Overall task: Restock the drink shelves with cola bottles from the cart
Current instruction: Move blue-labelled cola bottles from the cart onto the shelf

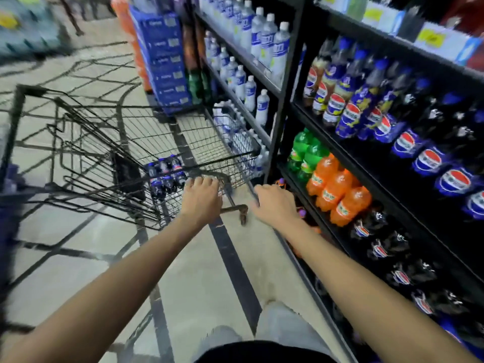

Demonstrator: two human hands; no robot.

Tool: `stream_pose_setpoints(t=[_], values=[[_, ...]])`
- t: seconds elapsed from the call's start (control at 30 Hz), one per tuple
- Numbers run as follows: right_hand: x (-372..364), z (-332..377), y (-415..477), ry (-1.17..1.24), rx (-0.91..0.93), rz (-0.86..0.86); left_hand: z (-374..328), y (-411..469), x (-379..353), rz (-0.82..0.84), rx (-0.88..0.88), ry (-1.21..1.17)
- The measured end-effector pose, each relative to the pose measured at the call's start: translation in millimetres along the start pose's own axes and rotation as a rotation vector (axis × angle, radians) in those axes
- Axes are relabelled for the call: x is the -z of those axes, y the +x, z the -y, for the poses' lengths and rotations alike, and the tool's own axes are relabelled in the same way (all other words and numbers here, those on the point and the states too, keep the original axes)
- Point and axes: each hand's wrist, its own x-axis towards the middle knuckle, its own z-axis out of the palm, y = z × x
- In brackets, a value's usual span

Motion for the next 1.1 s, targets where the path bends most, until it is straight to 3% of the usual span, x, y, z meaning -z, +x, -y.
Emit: stream_pose_setpoints(t=[0.27,0.73,1.1], values=[[-25,56,108,0.025,0.207,0.057,84,32,-18,0.061,0.193,-0.006],[-75,107,321,-0.001,0.481,0.295,165,177,-61,0.177,0.442,-0.116],[-152,143,429,-0.003,0.469,0.512,249,248,-140,0.441,0.449,-0.194]])
